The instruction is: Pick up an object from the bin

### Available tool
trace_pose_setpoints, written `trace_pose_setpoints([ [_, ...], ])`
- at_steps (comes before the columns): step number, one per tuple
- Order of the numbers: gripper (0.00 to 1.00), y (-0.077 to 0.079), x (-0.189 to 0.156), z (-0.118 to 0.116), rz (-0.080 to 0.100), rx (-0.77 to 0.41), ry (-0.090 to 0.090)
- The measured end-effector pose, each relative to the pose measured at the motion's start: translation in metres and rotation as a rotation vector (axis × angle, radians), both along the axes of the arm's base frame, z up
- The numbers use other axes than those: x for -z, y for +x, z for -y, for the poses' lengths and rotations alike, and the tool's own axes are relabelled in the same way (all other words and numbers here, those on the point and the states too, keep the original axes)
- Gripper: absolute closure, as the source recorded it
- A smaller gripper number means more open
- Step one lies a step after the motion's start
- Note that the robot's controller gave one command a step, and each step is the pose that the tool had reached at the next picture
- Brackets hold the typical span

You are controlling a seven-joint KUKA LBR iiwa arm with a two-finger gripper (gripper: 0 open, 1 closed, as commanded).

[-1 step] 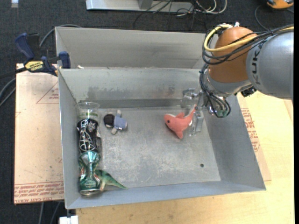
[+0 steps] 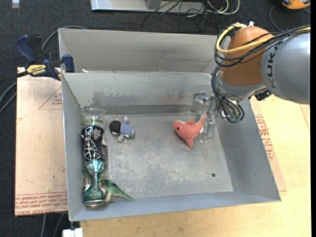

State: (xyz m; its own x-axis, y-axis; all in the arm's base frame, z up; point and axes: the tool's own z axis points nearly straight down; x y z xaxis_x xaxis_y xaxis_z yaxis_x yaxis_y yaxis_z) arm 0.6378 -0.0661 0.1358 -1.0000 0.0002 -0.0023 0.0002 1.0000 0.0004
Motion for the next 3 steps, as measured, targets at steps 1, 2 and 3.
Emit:
trace_pose_setpoints([
  [1,1.00,0.000,0.066,-0.020,-0.006,0.166,0.001],
  [2,1.00,0.000,0.066,-0.020,-0.006,0.166,0.001],
  [3,1.00,0.011,-0.049,-0.030,0.000,0.150,0.002],
])
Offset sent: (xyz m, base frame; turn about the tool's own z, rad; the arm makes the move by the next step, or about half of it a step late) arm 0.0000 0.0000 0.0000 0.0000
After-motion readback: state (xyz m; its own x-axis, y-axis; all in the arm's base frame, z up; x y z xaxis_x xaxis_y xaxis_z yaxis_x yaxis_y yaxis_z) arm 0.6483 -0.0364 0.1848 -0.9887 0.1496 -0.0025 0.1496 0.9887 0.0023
